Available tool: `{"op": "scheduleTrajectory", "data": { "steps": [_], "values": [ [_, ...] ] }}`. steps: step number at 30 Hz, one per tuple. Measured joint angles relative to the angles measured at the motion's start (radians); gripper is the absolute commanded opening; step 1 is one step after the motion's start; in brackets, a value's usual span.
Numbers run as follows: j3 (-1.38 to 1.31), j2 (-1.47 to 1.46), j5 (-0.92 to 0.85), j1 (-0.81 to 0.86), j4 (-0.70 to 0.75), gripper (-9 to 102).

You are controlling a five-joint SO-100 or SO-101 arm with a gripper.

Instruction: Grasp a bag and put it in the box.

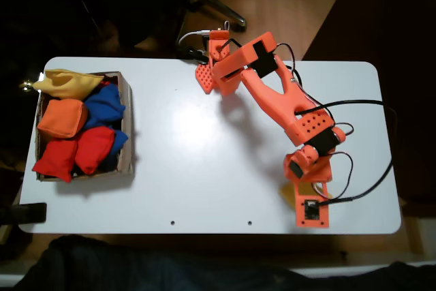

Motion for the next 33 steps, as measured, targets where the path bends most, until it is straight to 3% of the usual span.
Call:
{"op": "scheduleTrajectory", "data": {
  "steps": [14, 33],
  "values": [
    [-0.034, 0.011, -0.311, 0.003, -0.066, 53],
    [0.569, 0.477, -0.511, 0.037, -0.457, 53]
  ]
}}
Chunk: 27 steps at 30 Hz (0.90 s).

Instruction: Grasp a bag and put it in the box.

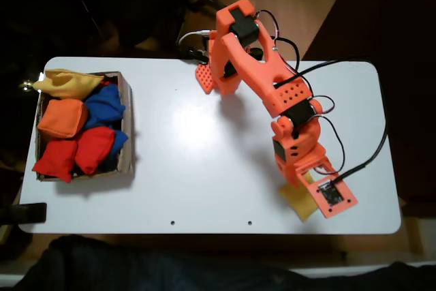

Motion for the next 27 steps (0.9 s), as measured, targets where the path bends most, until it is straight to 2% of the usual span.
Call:
{"op": "scheduleTrajectory", "data": {
  "steps": [10, 27],
  "values": [
    [0.336, 0.198, -0.071, 0.011, -0.259, 53],
    [0.529, 0.250, -0.124, 0.037, -0.453, 53]
  ]
}}
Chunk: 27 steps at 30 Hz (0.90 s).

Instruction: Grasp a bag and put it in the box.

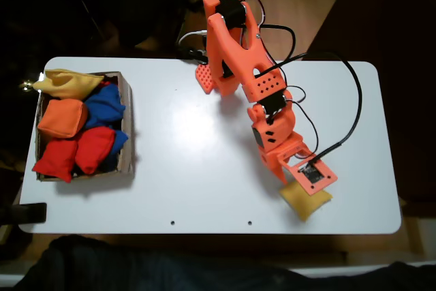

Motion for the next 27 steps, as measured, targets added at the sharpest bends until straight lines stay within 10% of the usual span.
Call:
{"op": "scheduleTrajectory", "data": {
  "steps": [27],
  "values": [
    [0.094, -0.137, -0.057, 0.043, -0.278, 70]
  ]
}}
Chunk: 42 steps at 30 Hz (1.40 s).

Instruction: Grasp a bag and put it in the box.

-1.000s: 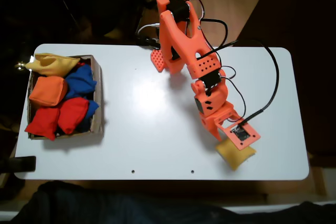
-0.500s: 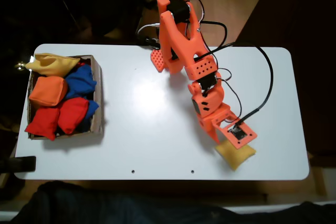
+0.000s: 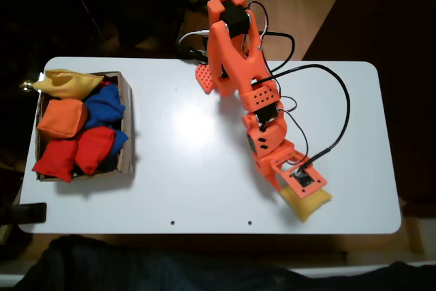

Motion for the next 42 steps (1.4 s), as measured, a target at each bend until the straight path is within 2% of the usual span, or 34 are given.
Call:
{"op": "scheduleTrajectory", "data": {
  "steps": [12, 42],
  "values": [
    [-0.006, -0.127, 0.044, -0.012, -0.144, 70],
    [-0.166, -0.368, 0.046, -0.052, -0.179, 70]
  ]
}}
